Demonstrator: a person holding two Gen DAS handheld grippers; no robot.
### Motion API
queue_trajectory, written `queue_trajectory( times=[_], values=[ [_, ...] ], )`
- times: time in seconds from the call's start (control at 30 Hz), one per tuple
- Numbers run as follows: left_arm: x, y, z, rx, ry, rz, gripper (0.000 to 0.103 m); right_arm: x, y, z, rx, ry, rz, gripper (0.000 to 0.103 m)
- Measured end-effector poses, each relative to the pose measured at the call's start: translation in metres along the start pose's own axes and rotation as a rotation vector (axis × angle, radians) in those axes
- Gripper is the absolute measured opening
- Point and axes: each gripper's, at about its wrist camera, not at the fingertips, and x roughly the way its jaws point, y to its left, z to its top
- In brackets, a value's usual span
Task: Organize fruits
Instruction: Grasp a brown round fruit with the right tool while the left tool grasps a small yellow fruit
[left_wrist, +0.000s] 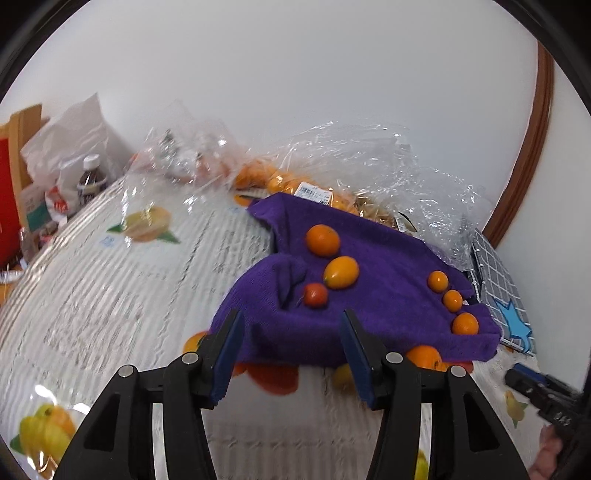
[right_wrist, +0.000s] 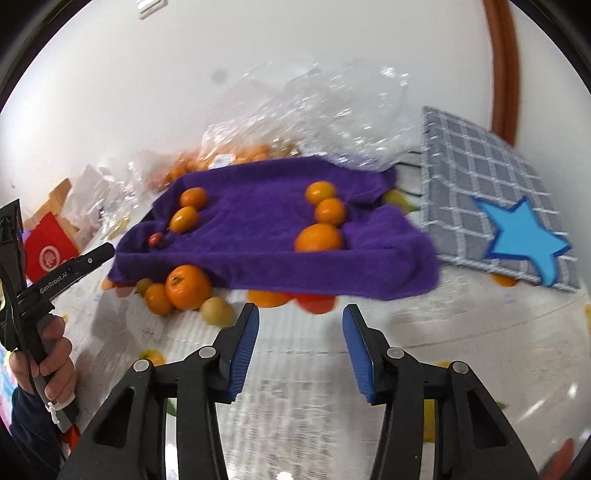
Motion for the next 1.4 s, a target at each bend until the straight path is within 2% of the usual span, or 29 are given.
queue_trajectory(
  times=[0.2, 0.53, 0.63, 0.7, 0.77, 1.03, 1.2, 1.4],
  values=[
    [-0.005, 0.008, -0.010, -0.001, 0.037, 0.028, 0.053, 0.028, 0.027, -0.007, -0.067, 0.063, 0.094, 0.048],
    [0.001, 0.010, -0.014, 0.004, 0.088, 0.039, 0.058, 0.058, 0.050, 0.001, -0.132, 0.099, 0.122, 0.048],
    [0.003, 0.010, -0.014, 0.006, 0.095, 0.037, 0.058, 0.065, 0.052, 0.003, -0.131, 0.118, 0.126, 0.042],
    [0.004, 0.010, -0.014, 0.005, 0.101, 0.035, 0.058, 0.069, 0.054, 0.004, -0.135, 0.125, 0.124, 0.033],
    [0.005, 0.010, -0.014, 0.004, 0.107, 0.033, 0.058, 0.070, 0.056, 0.003, -0.143, 0.125, 0.123, 0.029],
    [0.008, 0.000, -0.015, 0.053, 0.126, 0.016, 0.058, 0.058, 0.051, 0.001, -0.152, 0.082, 0.112, 0.029],
    [0.010, -0.002, -0.016, 0.062, 0.146, 0.014, 0.058, 0.045, 0.031, -0.005, -0.150, 0.062, 0.050, 0.029],
    [0.009, -0.008, -0.017, 0.093, 0.148, -0.006, 0.058, 0.039, -0.002, -0.007, -0.112, 0.078, -0.019, 0.029]
  ],
)
